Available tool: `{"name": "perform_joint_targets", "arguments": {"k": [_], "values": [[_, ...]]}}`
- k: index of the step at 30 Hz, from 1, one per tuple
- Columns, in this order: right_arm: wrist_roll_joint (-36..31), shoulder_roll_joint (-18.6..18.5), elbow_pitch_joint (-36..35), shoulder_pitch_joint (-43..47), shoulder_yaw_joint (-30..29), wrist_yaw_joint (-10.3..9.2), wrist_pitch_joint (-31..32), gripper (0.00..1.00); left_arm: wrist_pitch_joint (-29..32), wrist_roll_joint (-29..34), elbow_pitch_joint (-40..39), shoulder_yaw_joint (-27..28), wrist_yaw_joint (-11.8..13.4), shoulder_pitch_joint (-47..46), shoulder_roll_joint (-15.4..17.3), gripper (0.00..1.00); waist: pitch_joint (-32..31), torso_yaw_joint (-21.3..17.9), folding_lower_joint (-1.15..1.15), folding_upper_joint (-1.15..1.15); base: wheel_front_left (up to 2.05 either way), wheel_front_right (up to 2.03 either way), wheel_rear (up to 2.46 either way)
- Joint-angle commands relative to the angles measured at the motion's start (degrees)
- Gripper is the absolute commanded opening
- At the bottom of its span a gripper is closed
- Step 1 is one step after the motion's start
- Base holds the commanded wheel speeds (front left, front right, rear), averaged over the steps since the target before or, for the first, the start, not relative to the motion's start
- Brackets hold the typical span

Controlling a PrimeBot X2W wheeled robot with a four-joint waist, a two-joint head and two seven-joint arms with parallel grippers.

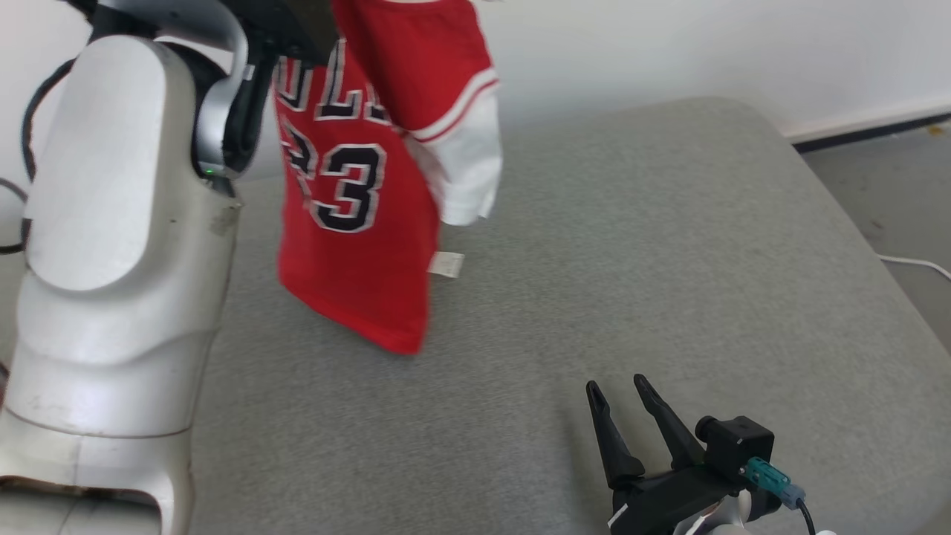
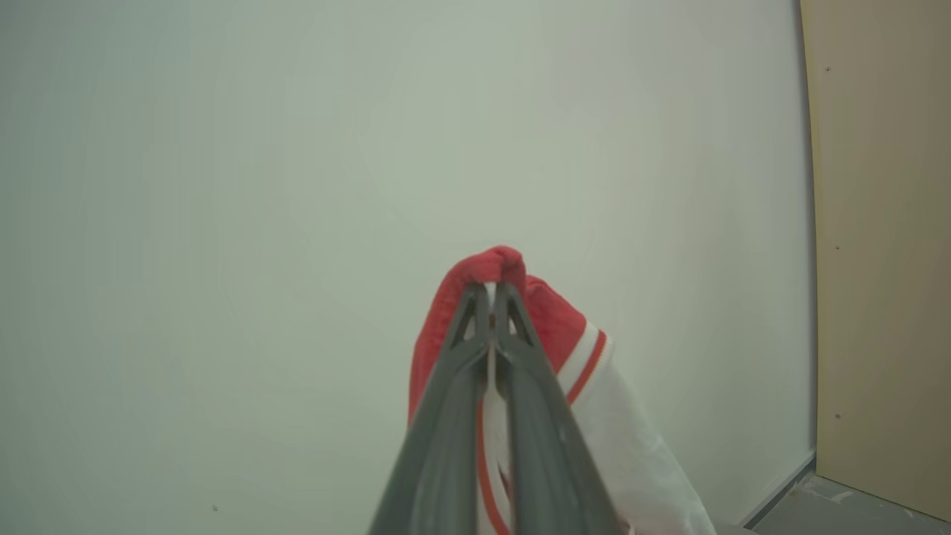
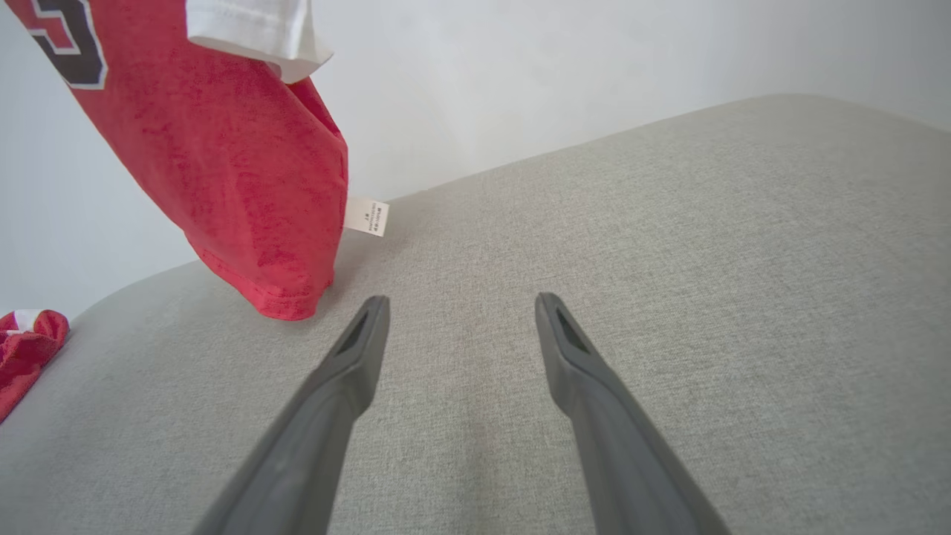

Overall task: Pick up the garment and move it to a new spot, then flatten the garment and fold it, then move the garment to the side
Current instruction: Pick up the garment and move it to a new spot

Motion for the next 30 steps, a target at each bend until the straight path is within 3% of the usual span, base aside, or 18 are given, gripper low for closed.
{"name": "perform_joint_targets", "arguments": {"k": [1,9,19,20,21,30], "values": [[0.51,-0.05,-0.03,-0.52,0.0,-0.14,-0.26,1.0,-0.03,-0.59,-0.47,-0.34,0.1,-0.79,-0.69,0.0,1.83,-5.27,0.0,0.0,0.0,0.0,0.0],[0.98,-0.03,-1.55,-1.62,-1.24,-0.14,-0.24,1.0,-0.78,-0.93,2.55,-4.95,-0.56,5.41,-2.2,0.0,6.35,-7.18,0.0,0.0,0.0,0.0,0.0],[0.27,-0.05,-2.31,-1.81,-2.3,-0.14,-0.26,1.0,-2.88,-3.15,14.11,-7.54,-1.19,17.53,-2.68,0.0,8.3,-3.61,0.0,0.0,0.0,0.0,0.0],[0.18,-0.05,-2.25,-1.75,-2.2,-0.14,-0.25,1.0,-3.62,-3.29,14.68,-7.78,-1.32,18.61,-2.88,0.67,8.07,-3.19,0.0,0.0,0.0,0.0,0.0],[0.11,-0.06,-2.19,-1.68,-2.21,-0.14,-0.26,1.0,-4.59,-3.9,15.18,-7.69,-1.45,19.7,-2.99,1.0,7.82,-2.68,0.0,0.0,0.0,0.0,0.0],[-0.27,-0.05,-1.34,-0.41,-3.05,-0.14,-0.25,1.0,-15.76,-7.72,13.46,-5.44,-0.38,29.69,-3.35,1.0,3.82,0.63,0.0,0.0,0.0,0.0,0.0]]}}
